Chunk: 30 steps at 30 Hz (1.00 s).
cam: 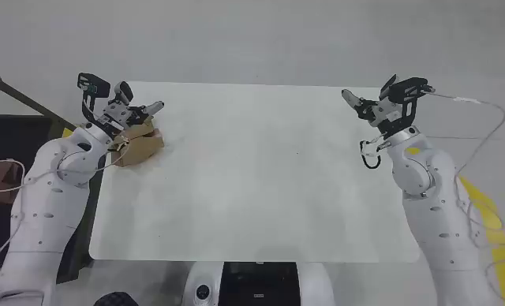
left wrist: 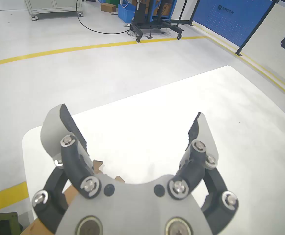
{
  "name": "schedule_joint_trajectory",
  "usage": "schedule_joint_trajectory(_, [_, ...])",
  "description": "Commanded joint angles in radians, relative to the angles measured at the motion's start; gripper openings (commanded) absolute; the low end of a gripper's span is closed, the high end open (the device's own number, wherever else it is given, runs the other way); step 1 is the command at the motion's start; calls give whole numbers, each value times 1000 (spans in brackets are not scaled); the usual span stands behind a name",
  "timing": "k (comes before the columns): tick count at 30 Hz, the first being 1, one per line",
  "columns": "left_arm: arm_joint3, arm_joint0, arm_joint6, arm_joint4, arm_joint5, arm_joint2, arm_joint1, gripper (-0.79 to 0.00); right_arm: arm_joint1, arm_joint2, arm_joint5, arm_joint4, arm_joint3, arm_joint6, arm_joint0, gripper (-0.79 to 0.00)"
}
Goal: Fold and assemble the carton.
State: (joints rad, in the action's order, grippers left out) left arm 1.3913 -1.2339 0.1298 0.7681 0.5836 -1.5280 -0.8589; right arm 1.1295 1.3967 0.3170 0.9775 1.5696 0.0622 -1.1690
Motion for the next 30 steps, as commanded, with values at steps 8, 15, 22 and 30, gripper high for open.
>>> schedule_joint_trajectory(8, [0,0,0,0,0,0,0,-1,0,0,0,0,0,0,0,0])
schedule_joint_trajectory(15, [0,0,0,0,0,0,0,0,0,0,0,0,0,0,0,0])
schedule_joint_trajectory(22, [0,0,0,0,0,0,0,-1,0,0,0,0,0,0,0,-1])
schedule_joint_trajectory(30, [-21,-8,89,-172,67,-9,-1,0,0,0,0,0,0,0,0,0])
